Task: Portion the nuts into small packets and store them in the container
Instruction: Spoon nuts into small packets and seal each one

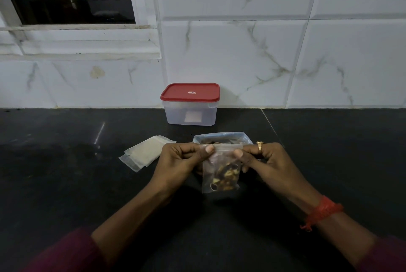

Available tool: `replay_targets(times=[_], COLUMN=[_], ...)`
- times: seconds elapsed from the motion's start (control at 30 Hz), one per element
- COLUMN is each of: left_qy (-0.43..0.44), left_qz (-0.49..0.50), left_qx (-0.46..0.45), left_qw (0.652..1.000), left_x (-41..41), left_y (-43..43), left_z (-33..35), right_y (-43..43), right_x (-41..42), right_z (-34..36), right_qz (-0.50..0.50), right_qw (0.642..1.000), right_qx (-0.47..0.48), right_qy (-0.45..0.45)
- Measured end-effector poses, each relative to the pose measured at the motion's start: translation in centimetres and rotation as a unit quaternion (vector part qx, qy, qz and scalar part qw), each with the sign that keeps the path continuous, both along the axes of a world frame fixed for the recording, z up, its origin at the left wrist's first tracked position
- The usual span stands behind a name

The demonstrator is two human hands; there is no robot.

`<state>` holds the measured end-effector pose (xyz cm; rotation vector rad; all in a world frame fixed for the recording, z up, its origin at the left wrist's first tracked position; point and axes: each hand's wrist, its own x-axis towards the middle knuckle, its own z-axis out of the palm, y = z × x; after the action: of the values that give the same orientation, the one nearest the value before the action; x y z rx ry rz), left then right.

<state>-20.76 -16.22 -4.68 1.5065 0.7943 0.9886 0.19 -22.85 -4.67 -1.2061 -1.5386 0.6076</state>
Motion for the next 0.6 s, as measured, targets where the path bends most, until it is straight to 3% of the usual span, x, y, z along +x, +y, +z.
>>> replay_targets(times=[0.13, 0.27, 0.47, 0.6], left_qy=[-0.054, -0.123, -0.138, -0.132], left_qz=[0.007, 0.017, 0.009, 0.016], left_qx=[-0.048, -0.112, -0.106, -0.091], left_qw=[0.997, 0.986, 0.985, 0.987], left_x=[0.2, 0.4, 0.4, 0.1], left_y=[0.0, 0.0, -0.1, 0.3], left_z=[-0.1, 0.2, 0.4, 0.4], right_y=[0.1, -0.1, 0.5, 1.2], right_x=[0.0, -0.1, 0.5, 2.4], right_z=[-0.1, -0.2, -0.4, 0.7], right_qz=[0.017, -0.015, 0.027, -0.065], right_qw=[1.0, 0.993, 0.999, 0.995], right_qx=[-0.004, 0.002, -0.028, 0.0], right_qy=[-0.006, -0.119, -0.005, 0.07])
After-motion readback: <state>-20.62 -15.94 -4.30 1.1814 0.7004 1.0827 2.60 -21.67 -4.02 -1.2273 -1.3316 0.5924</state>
